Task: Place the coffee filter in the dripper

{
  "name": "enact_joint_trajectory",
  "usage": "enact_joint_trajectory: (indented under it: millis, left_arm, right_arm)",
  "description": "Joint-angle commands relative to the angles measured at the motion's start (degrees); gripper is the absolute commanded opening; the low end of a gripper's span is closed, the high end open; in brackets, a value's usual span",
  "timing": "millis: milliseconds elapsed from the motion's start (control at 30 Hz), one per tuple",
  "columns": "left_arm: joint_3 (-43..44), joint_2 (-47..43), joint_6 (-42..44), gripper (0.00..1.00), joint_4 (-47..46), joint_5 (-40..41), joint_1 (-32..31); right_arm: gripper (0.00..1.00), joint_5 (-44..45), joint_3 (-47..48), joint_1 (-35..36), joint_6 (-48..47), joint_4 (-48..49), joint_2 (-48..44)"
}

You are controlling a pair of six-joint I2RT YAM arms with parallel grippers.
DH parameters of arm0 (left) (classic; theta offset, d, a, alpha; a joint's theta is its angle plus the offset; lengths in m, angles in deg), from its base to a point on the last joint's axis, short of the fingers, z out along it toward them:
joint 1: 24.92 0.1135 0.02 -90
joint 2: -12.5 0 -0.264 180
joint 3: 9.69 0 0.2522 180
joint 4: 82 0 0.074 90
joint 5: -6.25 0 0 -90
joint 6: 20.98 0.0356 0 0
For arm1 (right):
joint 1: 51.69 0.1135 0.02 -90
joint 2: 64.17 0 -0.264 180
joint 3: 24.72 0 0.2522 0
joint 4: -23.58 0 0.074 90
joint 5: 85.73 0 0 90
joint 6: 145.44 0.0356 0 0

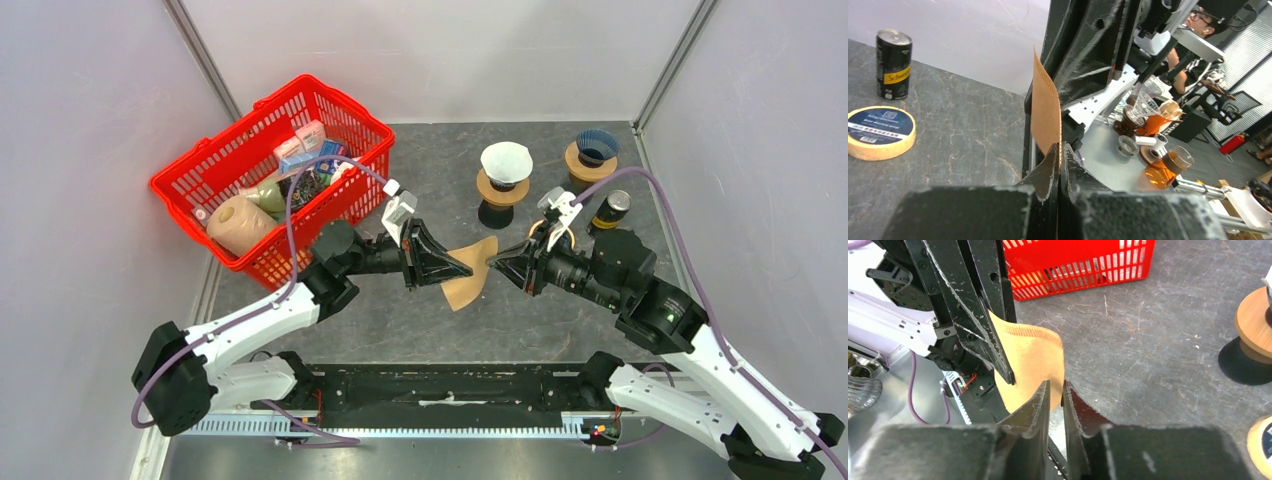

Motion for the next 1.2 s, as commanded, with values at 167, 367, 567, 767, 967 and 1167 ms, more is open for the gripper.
enact_joint_trajectory:
  millis: [167, 367, 567, 767, 967, 1167]
  left_arm:
    - [-1.02, -5.53, 8.1, 0.02, 10.03, 7.34, 1.99]
    - [-0.86, -5.4, 10.22, 0.02, 12.2, 4.65, 3.48]
    - [-0.58, -4.9, 11.5, 0.02, 13.15, 3.47, 3.57]
    - [-0.38, -4.83, 12.66, 0.02, 14.29, 1.49, 3.53]
    - [-0.5, -5.02, 12.96, 0.02, 13.74, -0.87, 3.57]
    - [-1.41, -5.63, 12.92, 0.02, 11.75, -4.99, 3.57]
  right_arm:
    - [0.75, 13.3, -4.81, 0.0, 0.2, 1.95, -3.12]
    - [0.86, 16.11, -8.77, 0.04, -2.42, 4.39, -6.5]
    - [0.91, 13.31, -10.2, -0.01, -4.16, 6.99, -7.78]
    - [0.93, 13.7, -9.21, 0.0, -3.8, 7.59, -6.55]
    - [0.94, 15.6, -8.79, -0.01, -3.82, 8.35, -5.92]
    - [0.94, 19.49, -8.45, 0.0, -3.0, 8.15, -3.38]
